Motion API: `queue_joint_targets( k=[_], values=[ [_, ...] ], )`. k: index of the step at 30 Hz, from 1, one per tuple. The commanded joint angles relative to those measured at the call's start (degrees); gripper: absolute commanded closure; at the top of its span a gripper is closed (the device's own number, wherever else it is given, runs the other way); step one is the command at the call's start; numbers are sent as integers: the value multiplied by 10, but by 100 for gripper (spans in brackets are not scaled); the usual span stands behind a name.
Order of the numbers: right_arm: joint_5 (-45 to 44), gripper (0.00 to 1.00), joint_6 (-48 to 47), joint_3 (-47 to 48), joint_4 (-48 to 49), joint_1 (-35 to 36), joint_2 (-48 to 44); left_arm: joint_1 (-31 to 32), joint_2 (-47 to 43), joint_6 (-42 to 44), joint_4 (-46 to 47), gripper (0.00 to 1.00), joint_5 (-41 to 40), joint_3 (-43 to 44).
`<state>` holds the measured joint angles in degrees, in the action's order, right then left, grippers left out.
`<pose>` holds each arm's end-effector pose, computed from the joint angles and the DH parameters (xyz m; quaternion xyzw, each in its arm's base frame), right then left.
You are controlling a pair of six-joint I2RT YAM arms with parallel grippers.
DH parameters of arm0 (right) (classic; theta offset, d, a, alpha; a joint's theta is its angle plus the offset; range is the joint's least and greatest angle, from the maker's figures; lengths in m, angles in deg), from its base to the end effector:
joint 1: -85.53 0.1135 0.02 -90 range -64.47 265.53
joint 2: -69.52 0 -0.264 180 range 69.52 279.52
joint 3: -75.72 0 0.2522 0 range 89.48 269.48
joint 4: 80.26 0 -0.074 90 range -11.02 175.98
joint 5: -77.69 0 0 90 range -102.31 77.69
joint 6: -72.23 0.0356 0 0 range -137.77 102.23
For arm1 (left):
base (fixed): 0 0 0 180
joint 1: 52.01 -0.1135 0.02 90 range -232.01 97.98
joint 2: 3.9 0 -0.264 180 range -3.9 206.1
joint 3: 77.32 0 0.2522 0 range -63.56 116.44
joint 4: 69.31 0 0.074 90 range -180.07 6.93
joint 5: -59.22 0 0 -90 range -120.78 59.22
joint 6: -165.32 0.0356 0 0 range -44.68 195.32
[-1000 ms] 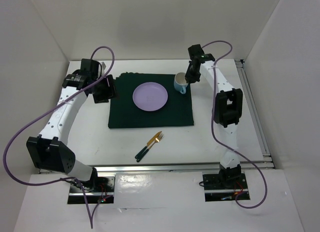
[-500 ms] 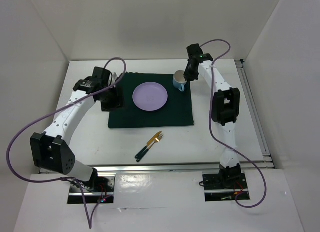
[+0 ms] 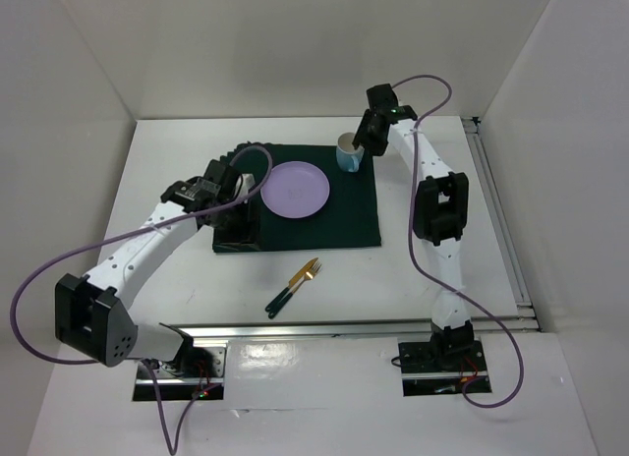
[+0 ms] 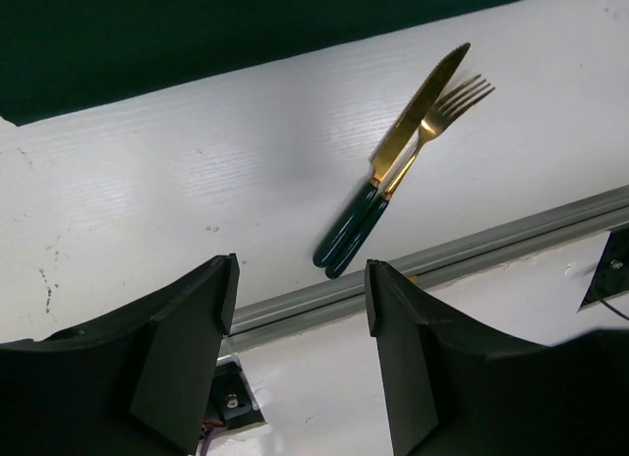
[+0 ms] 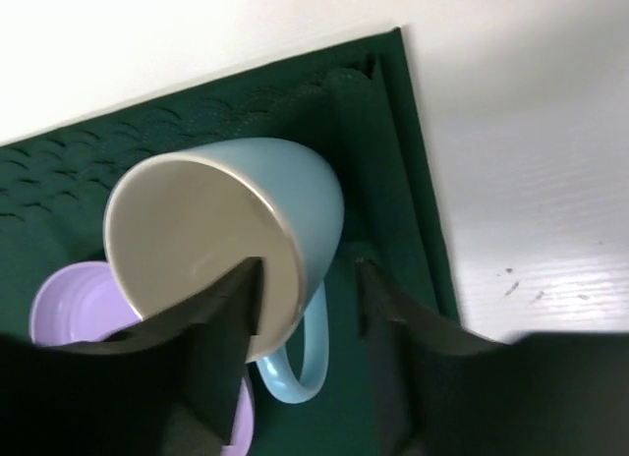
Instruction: Set the dinner table for one person
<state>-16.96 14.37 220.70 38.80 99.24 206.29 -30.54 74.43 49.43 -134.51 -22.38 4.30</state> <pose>0.5139 0.1224 0.2432 0.1644 0.9325 0.0890 0.3090 0.2492 -0.1036 0.2902 -0.0195 0.9675 -0.1623 0.1931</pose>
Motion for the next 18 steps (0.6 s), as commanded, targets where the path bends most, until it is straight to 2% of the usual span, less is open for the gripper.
queue_joint_targets(
  k=[1,3,7,11,12,14,15,16,18],
  values=[
    [9,45,4,15,34,2,-10,22,-17,-7,6,29,8,-9],
    [15,31,-1,25,34,2,-22,36,-17,-7,6,29,8,-15],
    [20,20,-1,26,27,-4,-63,69,-17,-7,12,29,8,-33],
    [-6,16,-21,-24,33,-4,-153,111,7,-12,31,33,-15,-47],
    [-14,16,-21,-41,42,-4,-200,128,14,-17,38,34,-27,-55],
    [-41,14,-30,-112,52,-4,-250,144,27,-22,53,40,-39,-62],
    [-46,14,-38,-139,65,-4,-304,160,35,-22,62,42,-52,-62],
    [-58,14,-38,-200,65,-9,-329,166,51,-30,62,46,-59,-68],
    [-58,14,-38,-261,72,-9,-380,180,67,-30,86,48,-66,-68]
  ],
)
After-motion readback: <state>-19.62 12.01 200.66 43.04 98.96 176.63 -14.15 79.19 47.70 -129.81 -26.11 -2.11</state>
